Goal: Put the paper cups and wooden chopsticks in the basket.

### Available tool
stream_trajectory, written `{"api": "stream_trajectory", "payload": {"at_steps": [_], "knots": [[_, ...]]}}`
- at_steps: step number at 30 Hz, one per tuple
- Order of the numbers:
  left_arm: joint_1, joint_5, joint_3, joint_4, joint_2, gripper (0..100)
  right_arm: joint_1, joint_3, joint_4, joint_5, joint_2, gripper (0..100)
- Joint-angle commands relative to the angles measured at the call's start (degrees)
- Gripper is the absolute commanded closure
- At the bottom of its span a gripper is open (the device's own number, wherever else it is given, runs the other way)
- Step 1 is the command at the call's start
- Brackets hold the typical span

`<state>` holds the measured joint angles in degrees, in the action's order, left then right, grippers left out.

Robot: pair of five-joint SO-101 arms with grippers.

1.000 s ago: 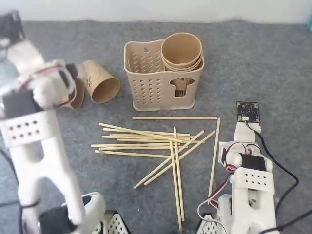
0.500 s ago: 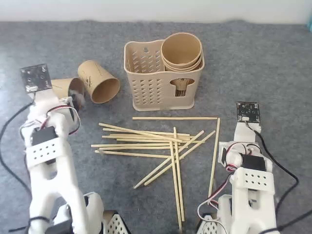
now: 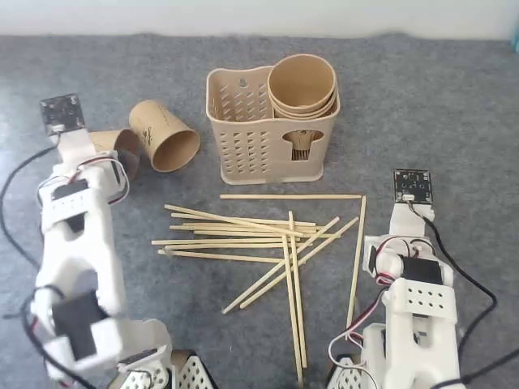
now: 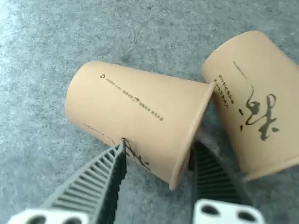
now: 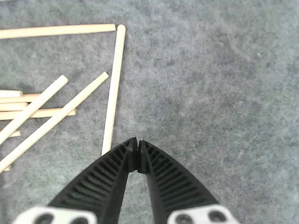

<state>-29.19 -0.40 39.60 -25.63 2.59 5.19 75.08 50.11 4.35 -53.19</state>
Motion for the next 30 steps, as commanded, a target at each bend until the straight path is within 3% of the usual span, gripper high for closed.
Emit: {"api": "stream_trajectory", "payload": {"at_steps": [1, 7, 19, 24, 30], "knots": [[0.0, -0.2, -5.0, 2.1, -2.6, 80, -0.4, 0.0, -0.5, 0.6, -1.4, 99.1], [0.0, -0.2, -5.6, 2.1, -3.2, 99, -0.4, 0.0, -0.7, 0.6, -1.4, 99.1], [-0.4, 1.3, -5.4, 0.4, 1.1, 99, -0.4, 0.0, -0.7, 0.6, -1.4, 99.1], [-2.5, 12.5, -10.2, -13.8, 11.6, 99, -0.4, 0.0, -0.7, 0.6, -1.4, 99.1], [-0.6, 16.2, -27.6, -40.8, 17.3, 99, -0.4, 0.0, -0.5, 0.6, -1.4, 99.1]]}}
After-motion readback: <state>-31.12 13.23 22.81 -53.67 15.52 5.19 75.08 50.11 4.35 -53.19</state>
